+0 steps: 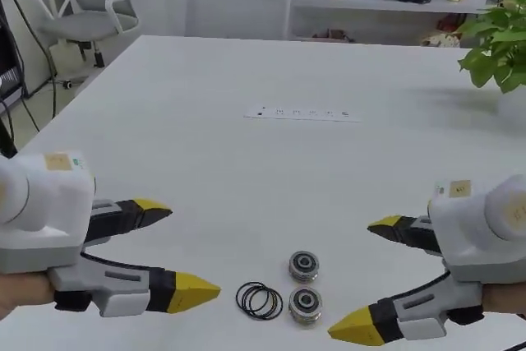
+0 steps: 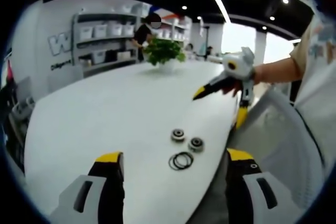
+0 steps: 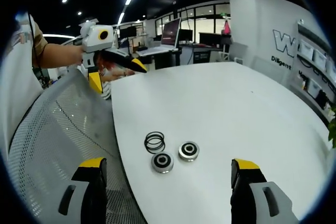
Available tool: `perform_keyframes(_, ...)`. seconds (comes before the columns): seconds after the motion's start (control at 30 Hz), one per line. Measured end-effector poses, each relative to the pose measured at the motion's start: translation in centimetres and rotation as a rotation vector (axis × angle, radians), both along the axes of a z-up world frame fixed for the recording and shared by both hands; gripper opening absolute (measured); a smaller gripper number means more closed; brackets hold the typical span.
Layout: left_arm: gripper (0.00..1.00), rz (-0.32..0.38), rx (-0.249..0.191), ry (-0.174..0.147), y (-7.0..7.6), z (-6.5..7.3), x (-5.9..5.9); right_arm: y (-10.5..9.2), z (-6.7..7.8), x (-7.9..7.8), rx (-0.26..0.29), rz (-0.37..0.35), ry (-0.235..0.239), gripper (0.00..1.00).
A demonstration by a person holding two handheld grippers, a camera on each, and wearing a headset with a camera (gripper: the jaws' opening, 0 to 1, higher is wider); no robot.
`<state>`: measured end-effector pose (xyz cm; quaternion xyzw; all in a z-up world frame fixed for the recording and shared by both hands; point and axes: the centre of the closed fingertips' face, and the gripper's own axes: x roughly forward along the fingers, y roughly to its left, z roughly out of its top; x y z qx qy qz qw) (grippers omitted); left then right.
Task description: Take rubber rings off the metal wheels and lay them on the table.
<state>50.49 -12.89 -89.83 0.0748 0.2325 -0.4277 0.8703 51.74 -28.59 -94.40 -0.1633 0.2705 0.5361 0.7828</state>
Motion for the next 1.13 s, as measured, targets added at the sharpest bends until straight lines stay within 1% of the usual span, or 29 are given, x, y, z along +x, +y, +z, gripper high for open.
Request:
perform_keyframes(0.13, 0.81, -0.007, 0.011, -0.004, 0.0, -0.1, -0.2, -1.1, 0.6, -0.1, 0.015, -0.035, -0.005, 0.99)
perform_keyframes(0.37, 0.83, 0.008, -0.012, 0.004, 0.0, 0.1, -0.4, -2.9, 1.1, -0.4, 0.019, -0.081, -0.020, 0.99)
perform_keyframes(0.4, 0.84, 0.011, -0.020, 0.004, 0.0, 0.4, -0.4, -3.2, 1.2, -0.4, 0.023, -0.089, -0.019, 0.99)
perform_keyframes(0.5, 0.84, 0.015, -0.025, -0.004, 0.0, 0.7, -0.4, -3.7, 1.5, -0.4, 0.034, -0.112, -0.020, 0.99)
perform_keyframes(0.63, 0.84, 0.020, -0.028, -0.008, 0.0, 1.0, -0.5, -4.2, 1.8, -0.5, 0.038, -0.129, -0.029, 0.99)
perform_keyframes(0.83, 0.86, 0.021, -0.021, -0.016, 0.2, 1.1, -0.8, -4.8, 2.1, -0.6, 0.035, -0.142, -0.042, 0.99)
perform_keyframes(0.9, 0.86, 0.027, -0.034, -0.015, 0.3, 1.3, -0.8, -4.7, 2.4, -0.8, 0.037, -0.145, -0.046, 0.99)
perform_keyframes(0.97, 0.86, 0.029, -0.035, -0.016, 0.4, 1.4, -0.8, -4.7, 2.6, -0.9, 0.040, -0.151, -0.051, 0.99)
perform_keyframes(1.03, 0.86, 0.028, -0.028, -0.020, 0.5, 1.4, -0.9, -4.8, 2.6, -0.9, 0.038, -0.156, -0.054, 0.99)
perform_keyframes(1.13, 0.87, 0.032, -0.031, -0.022, 0.6, 1.6, -0.9, -5.1, 2.5, -0.8, 0.036, -0.161, -0.055, 0.99)
